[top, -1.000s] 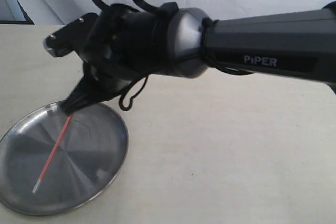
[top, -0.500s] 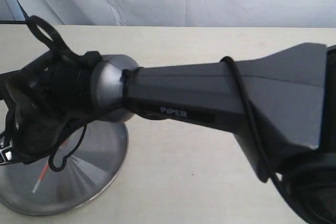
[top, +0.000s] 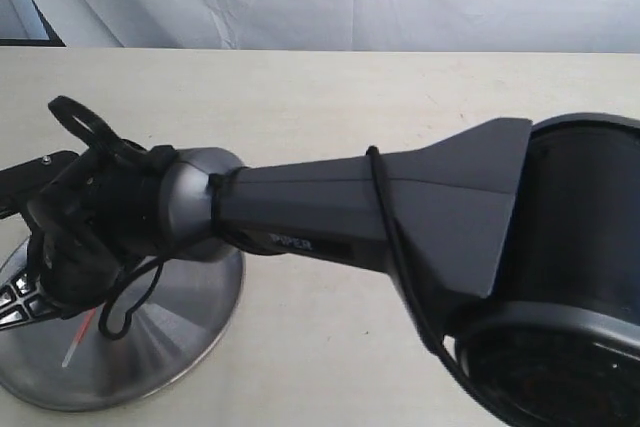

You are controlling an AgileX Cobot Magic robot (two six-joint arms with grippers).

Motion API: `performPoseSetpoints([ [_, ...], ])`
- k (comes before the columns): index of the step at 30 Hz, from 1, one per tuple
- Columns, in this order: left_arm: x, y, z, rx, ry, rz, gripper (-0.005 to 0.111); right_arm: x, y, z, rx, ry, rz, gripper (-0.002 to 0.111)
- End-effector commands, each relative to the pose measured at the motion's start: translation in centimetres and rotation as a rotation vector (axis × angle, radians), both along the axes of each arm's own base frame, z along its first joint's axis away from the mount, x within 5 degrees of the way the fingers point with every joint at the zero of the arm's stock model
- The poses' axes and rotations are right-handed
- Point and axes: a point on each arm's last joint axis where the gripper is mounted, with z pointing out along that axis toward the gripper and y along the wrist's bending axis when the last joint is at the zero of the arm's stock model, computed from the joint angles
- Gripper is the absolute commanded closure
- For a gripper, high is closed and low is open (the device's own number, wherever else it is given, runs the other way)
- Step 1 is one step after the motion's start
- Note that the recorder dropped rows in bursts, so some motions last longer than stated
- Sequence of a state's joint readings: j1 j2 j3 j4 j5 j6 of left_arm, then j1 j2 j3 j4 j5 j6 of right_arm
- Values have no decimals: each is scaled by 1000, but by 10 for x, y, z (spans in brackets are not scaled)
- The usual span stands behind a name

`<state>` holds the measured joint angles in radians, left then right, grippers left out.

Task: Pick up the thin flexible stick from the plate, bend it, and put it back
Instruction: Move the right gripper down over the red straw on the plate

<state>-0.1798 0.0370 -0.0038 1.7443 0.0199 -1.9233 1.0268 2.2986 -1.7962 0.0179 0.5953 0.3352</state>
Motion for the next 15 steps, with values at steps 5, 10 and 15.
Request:
performPoseSetpoints([
  [5, 0, 0, -1, -1, 2, 1, 107, 1, 1, -12, -16, 20, -4, 55],
  [10, 0, 0, -1, -1, 2, 1, 107, 1, 2, -21, -29, 18, 0, 62],
  [15, 0, 0, -1, -1, 2, 1, 107, 1, 2, -34, -60, 16, 11, 70],
])
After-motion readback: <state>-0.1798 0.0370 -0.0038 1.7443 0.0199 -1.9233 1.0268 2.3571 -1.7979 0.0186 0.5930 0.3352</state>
